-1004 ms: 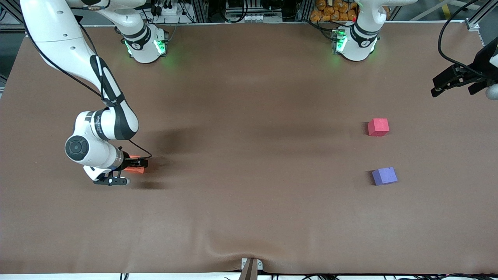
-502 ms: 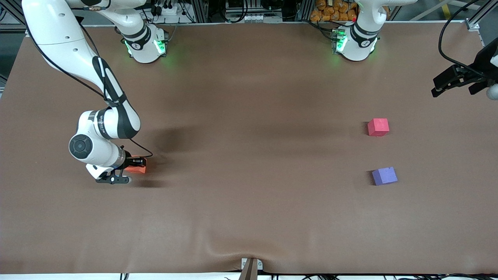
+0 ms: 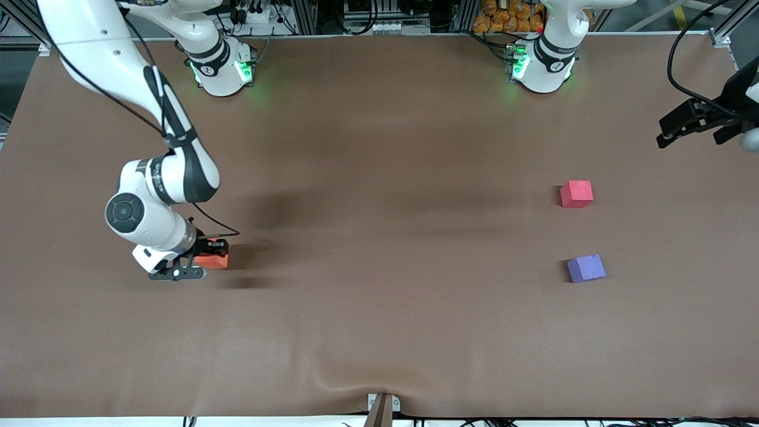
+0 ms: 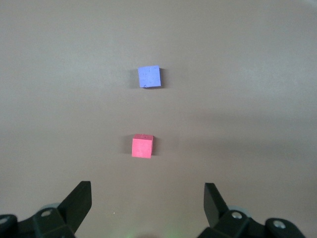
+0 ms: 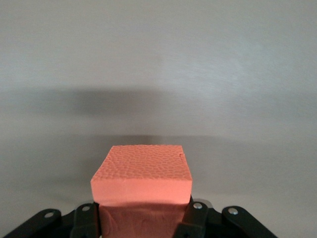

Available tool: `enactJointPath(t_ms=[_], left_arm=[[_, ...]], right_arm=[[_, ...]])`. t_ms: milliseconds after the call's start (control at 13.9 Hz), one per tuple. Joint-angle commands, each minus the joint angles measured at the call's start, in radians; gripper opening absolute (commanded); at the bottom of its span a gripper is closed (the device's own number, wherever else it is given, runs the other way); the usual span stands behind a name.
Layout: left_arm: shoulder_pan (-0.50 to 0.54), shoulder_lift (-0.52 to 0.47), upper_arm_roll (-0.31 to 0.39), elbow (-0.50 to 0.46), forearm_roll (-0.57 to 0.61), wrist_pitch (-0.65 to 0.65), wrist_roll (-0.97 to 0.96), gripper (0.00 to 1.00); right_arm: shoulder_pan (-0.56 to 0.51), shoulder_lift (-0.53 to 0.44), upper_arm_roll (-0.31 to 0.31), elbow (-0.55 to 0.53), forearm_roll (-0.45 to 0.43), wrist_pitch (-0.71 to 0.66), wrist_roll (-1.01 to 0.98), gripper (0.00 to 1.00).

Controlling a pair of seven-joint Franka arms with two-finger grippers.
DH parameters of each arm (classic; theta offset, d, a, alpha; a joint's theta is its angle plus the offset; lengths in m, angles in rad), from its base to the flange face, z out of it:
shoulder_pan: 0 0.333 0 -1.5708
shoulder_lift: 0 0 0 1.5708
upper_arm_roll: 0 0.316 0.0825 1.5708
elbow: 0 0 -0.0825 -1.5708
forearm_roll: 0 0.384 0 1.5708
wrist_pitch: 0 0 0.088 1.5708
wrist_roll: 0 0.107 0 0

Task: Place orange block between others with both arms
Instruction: 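Carry the orange cube with the right gripper toward the table middle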

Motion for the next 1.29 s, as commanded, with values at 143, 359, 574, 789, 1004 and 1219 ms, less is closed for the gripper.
enactJointPath(t_ms=[143, 359, 574, 789, 1004, 1219], left_arm=[[-0.003, 0.001, 0.000, 0.005, 0.002, -0.001, 0.012, 1.00], [-0.002, 0.001, 0.000, 0.002, 0.002, -0.001, 0.012, 1.00], [-0.002, 0.005, 0.000, 0.000, 0.002, -0.001, 0.012, 1.00], [-0.002, 0.005, 0.000, -0.001, 0.002, -0.004, 0.012, 1.00], [-0.002, 0.007, -0.002, -0.003, 0.002, -0.004, 0.012, 1.00], [-0.002, 0.008, -0.002, -0.015, 0.002, -0.002, 0.012, 1.00]], right_arm=[[0.172, 0.003, 0.000, 0.127, 0.001, -0.094, 0.135, 0.00], [0.274, 0.032, 0.002, 0.187, 0.024, -0.092, 0.169, 0.00], [0.385, 0.102, 0.000, 0.295, 0.090, -0.092, 0.171, 0.00], [0.478, 0.205, 0.002, 0.424, 0.138, -0.096, 0.174, 0.00], [0.566, 0.297, 0.000, 0.532, 0.185, -0.115, 0.299, 0.00], [0.621, 0.348, -0.002, 0.592, 0.184, -0.186, 0.451, 0.00]])
